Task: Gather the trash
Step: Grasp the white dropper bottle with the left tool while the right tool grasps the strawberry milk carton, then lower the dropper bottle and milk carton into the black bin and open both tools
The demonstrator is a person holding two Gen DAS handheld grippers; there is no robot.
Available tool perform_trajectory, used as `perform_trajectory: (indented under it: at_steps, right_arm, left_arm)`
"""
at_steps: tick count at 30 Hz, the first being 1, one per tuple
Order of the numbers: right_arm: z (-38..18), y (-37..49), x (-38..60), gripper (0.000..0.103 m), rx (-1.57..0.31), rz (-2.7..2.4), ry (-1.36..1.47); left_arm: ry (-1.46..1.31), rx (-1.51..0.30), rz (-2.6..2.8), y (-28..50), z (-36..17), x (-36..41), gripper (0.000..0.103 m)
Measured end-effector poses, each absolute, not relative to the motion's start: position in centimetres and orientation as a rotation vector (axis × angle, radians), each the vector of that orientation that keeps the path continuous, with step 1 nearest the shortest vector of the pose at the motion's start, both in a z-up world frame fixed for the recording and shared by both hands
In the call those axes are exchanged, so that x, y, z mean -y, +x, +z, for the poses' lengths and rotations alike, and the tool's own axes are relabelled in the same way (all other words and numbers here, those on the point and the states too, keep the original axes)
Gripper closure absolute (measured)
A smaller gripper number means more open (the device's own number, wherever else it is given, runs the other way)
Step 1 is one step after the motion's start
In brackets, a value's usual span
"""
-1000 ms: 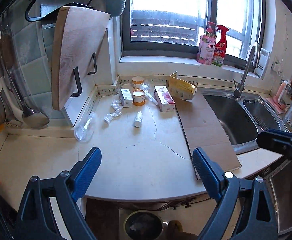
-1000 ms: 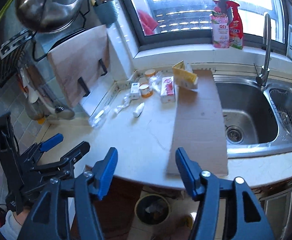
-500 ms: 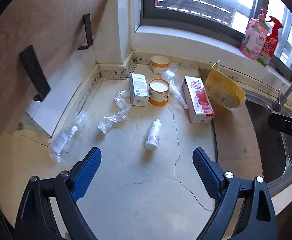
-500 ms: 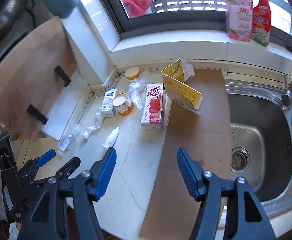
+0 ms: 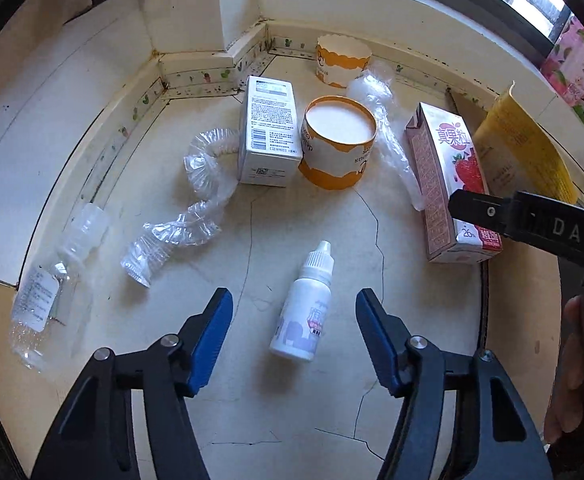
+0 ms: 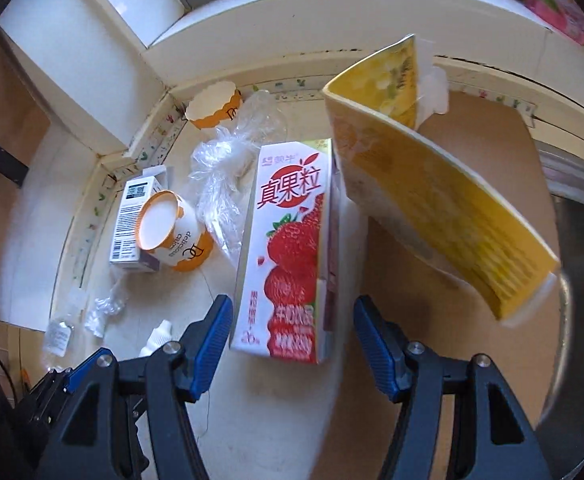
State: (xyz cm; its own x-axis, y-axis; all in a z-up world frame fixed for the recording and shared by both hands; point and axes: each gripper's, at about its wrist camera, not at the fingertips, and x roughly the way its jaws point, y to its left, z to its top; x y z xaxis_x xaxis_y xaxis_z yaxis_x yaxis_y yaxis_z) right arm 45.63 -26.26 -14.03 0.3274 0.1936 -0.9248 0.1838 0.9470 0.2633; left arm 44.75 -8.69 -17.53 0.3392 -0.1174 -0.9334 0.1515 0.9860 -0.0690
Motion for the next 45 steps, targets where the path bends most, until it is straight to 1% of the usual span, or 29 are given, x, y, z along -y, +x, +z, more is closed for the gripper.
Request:
perform_trajectory:
  at_steps: [3,5,8,15,22,29,38,45]
  right_arm:
    - [-14.9,46.3,25.5,0.04,-1.256,0.015,0.326]
    - [-15.3,46.6,25.0,0.04,-1.251,0.008,0.3]
    - [-15.8,46.9,24.6,0.04,-1.25,-0.002,0.273]
    - [-15.5,46.1,24.7,0.044,-1.2,-0.025,0.283]
    - [-13.4,42.8,25.2,0.045,-1.149,0.009,0.341]
    - [-11.1,38.1,25.1,0.045,-1.131,0.027,0.417]
    - [-7.7,27.9,22.7,0.045,-1.099,0.016,0.444]
    - [-5.8,19.1,18.6,0.045,-1.099,0.03,0.434]
  left_arm:
    - [0.03,-1.223,-0.173,45.1,-18.3,9.0,0.052]
    - [0.029,-1.229,-0.173,45.1,-18.7,9.0,0.067]
    - [0.012,-1.234,-0.169,45.2,-19.2,8.9,0.077]
    - [-0.059,-1.221,-0.174,45.1,-19.4,8.0,0.079]
    - [-0.068,-1.185,-0.187,43.1,-18.3,7.2,0.08]
    - [-0.059,-1.16,-0.224,38.0,-15.9,5.5,0.08]
    - [-0.033,-1.141,-0.301,29.0,-13.3,0.9,0.08]
    - [-0.043,-1.111,-0.349,22.0,-11.8,-2.9,0.08]
